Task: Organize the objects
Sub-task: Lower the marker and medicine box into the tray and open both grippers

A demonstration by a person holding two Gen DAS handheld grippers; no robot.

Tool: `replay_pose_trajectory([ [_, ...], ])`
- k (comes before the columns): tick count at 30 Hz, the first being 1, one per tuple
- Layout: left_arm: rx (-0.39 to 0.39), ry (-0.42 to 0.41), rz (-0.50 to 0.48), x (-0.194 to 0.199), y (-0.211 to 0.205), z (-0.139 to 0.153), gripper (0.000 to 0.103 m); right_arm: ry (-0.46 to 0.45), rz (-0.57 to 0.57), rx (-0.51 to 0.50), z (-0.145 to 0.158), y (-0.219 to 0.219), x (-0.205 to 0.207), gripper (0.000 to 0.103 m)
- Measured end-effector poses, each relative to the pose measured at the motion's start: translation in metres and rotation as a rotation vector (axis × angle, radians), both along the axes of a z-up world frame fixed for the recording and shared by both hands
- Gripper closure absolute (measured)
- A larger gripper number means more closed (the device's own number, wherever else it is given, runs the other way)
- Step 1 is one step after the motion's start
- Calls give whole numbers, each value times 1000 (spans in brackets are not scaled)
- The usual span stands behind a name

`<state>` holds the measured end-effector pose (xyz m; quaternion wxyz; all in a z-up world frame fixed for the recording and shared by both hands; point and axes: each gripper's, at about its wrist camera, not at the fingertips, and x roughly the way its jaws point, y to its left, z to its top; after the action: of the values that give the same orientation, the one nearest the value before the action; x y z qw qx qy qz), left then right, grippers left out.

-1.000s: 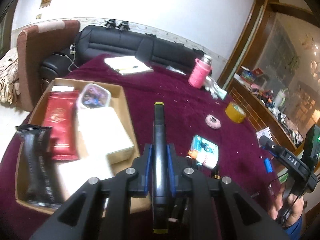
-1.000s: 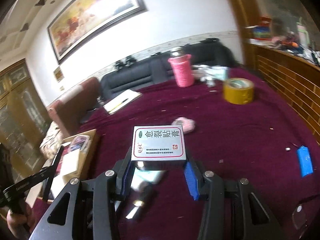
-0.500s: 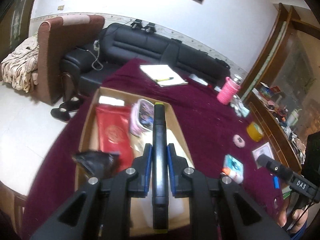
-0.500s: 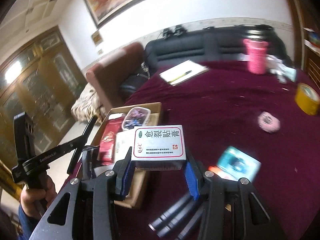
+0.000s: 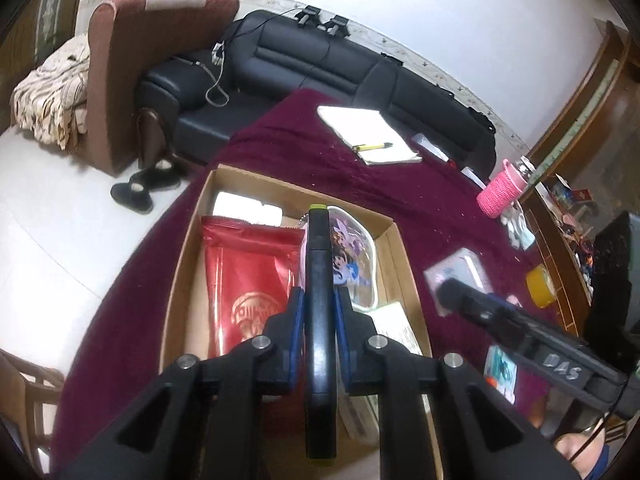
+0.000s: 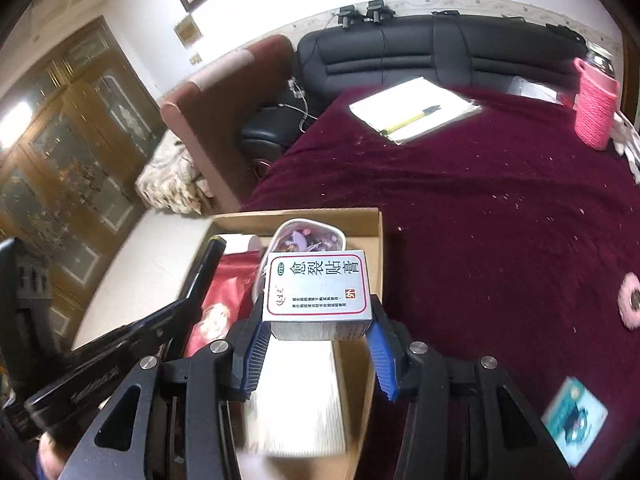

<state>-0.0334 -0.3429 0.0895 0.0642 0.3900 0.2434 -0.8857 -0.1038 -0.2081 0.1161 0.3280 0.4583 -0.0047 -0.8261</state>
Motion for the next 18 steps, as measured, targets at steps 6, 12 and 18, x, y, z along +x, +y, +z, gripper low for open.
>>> replay_pose_trajectory([
  [6,12,-21,16,-17,-6,-12,89,12,-25,35,-12,-19,-17,53],
  [12,18,-31,22,-27,-10,-20,89,-7,-47,50,-24,-24,-33,53],
  [18,22,-28,26,-28,-13,-25,89,-25,-41,56,-33,-32,-34,52],
])
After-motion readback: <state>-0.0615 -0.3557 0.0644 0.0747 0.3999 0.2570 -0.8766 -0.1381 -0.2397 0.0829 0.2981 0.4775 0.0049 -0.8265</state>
